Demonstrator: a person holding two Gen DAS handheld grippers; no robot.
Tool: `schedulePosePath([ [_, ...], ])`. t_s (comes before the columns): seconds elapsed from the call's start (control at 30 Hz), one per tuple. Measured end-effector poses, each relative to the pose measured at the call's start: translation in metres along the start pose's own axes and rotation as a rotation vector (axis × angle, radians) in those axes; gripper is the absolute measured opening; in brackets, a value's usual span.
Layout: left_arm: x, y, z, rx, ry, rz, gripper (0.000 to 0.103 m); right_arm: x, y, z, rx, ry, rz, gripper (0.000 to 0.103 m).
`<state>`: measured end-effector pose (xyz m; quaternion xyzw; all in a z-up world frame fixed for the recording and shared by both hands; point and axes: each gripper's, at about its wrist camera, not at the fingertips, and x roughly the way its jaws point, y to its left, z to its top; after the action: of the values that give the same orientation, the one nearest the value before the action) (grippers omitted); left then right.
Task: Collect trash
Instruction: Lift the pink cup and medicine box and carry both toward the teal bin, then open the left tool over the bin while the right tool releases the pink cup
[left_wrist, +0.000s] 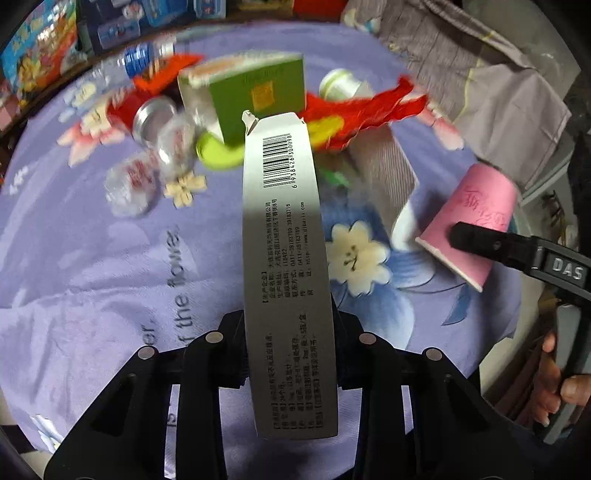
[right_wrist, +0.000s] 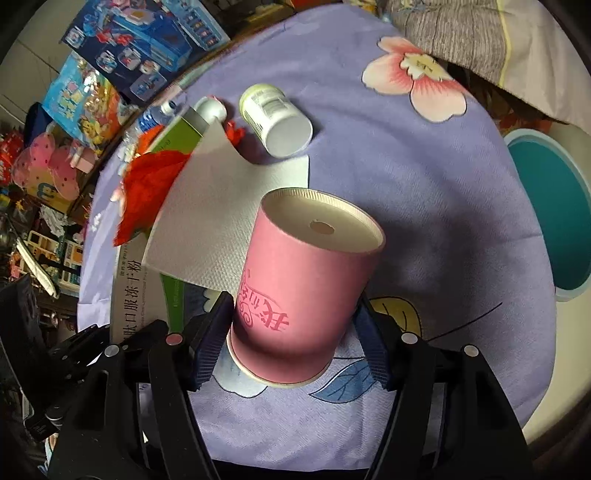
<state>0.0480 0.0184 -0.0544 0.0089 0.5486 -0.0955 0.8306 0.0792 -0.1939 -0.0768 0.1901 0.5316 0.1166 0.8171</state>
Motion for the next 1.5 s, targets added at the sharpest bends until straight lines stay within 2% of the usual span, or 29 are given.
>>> schedulePosePath([
  [0.2, -0.047, -0.006, 0.005, 0.019, -0.093, -0.001, 0.033, -0.021, -0.010, 0.005, 0.024, -0.045, 0.039, 0.062],
  [0.4, -0.101, -0.037, 0.013, 0.087, -0.220, -0.020, 0.033, -0.050, -0.027, 0.008, 0.059, -0.106, 0.066, 0.062],
  [0.6, -0.104, -0.086, 0.030, 0.192, -0.249, -0.097, 0.033, -0.088, -0.057, 0.007, 0.113, -0.187, 0.032, 0.062],
  [0.83, -0.057, -0.168, 0.058, 0.337, -0.188, -0.219, 0.033, -0.140, -0.134, 0.004, 0.243, -0.280, -0.100, 0.063],
  [1.0, -0.010, -0.237, 0.075, 0.436, -0.114, -0.290, 0.034, -0.150, -0.198, 0.000, 0.367, -0.294, -0.175, 0.063],
  [1.23, 0.054, -0.306, 0.102, 0.494, -0.015, -0.341, 0.034, -0.129, -0.269, 0.003, 0.500, -0.231, -0.223, 0.063],
  [1.4, 0.090, -0.339, 0.114, 0.511, 0.051, -0.379, 0.034, -0.109, -0.299, 0.013, 0.537, -0.165, -0.243, 0.063],
  [1.5, 0.112, -0.352, 0.122, 0.506, 0.085, -0.377, 0.036, -0.101, -0.310, 0.020, 0.545, -0.137, -0.252, 0.063],
])
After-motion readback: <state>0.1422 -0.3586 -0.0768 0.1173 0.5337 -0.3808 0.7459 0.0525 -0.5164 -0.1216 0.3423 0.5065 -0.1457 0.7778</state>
